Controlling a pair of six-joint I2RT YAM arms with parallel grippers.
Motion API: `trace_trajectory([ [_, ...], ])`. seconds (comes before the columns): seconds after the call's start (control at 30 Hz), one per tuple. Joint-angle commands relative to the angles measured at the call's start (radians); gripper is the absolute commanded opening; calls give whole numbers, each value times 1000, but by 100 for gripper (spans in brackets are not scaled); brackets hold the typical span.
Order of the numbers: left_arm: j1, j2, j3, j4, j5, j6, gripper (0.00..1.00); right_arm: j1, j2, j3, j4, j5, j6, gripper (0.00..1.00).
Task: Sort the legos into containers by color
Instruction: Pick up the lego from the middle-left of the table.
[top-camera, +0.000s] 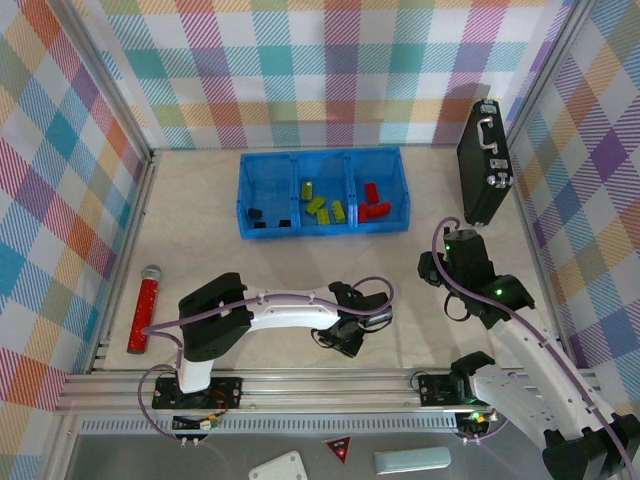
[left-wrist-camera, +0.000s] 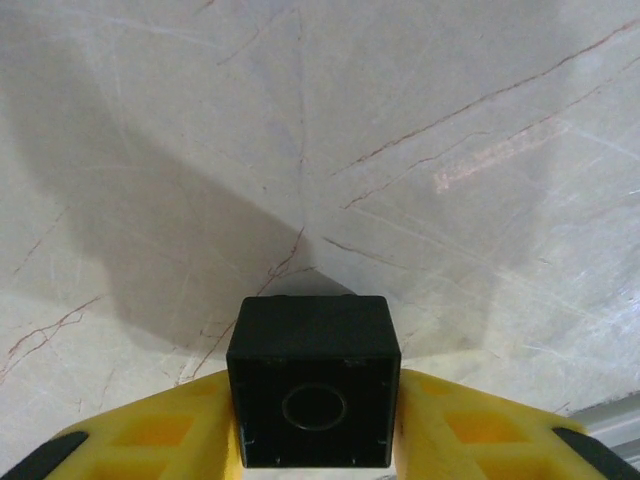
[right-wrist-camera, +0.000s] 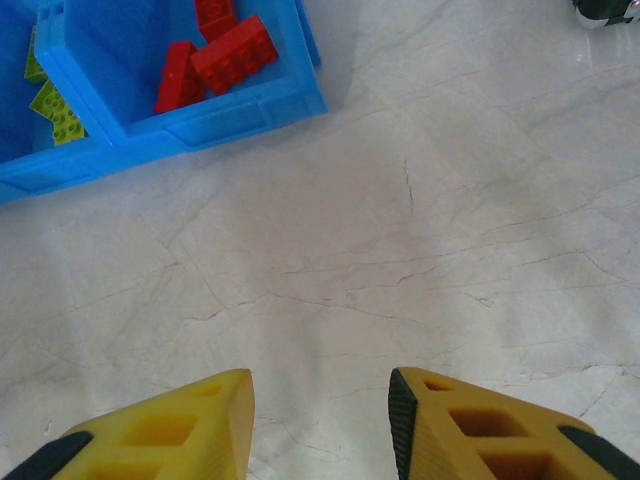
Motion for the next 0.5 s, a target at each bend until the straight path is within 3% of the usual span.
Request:
trace_trajectory([
  [0.0, -10, 4, 29, -32, -5, 8, 39, -7, -4, -8, -8, -13, 2, 42],
  [0.47, 81, -76, 13, -14, -32, 100, 35, -7, 87, 9, 9, -17, -7, 40],
])
